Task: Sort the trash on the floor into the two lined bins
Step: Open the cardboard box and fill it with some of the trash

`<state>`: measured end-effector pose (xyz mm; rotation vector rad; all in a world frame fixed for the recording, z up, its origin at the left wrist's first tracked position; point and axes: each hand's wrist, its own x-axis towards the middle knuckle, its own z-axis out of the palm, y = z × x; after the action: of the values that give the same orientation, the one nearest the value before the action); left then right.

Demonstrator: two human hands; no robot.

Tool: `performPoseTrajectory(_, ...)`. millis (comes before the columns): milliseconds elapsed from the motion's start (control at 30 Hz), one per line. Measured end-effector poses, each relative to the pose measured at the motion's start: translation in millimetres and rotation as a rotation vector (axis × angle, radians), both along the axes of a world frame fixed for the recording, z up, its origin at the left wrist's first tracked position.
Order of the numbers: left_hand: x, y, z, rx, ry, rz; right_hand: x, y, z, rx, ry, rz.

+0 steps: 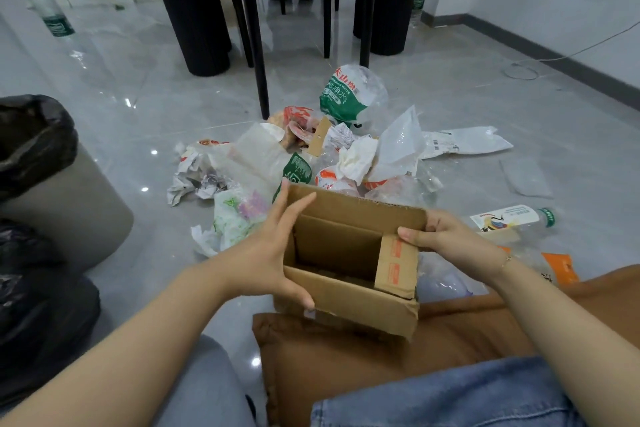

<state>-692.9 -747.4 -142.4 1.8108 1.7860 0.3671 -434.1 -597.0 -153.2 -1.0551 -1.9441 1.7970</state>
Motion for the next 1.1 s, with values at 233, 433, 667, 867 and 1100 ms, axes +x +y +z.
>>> performPoseTrajectory(233,14.4,4.2,3.1,0.144,0.511,-0.156,5.2,2.7,2.4,-0.02,-0.026,0.118)
performPoseTrajectory(433,9.4,6.9,-11.6,-0.092,0.563,-0.196,-1.6,-12.1,-5.4,-0.139,-0.027,0.115)
performPoseTrajectory(667,10.4,1.1,-18.6,-0.08,0.515,-0.112,0.1,-38.0,7.9,0.874,-0.108,-0.054)
performPoseTrajectory(867,42.1,0.1,-11.7,0.085,0.635,-0.039,-31.2,-60.2,4.8,0.869,-0.547,0.062)
performPoseTrajectory(1100,40.5,4.6,-11.2,-0.007,0.684,-0.033,1.6,-44.3,21.5,0.441,-0.309,-0.255)
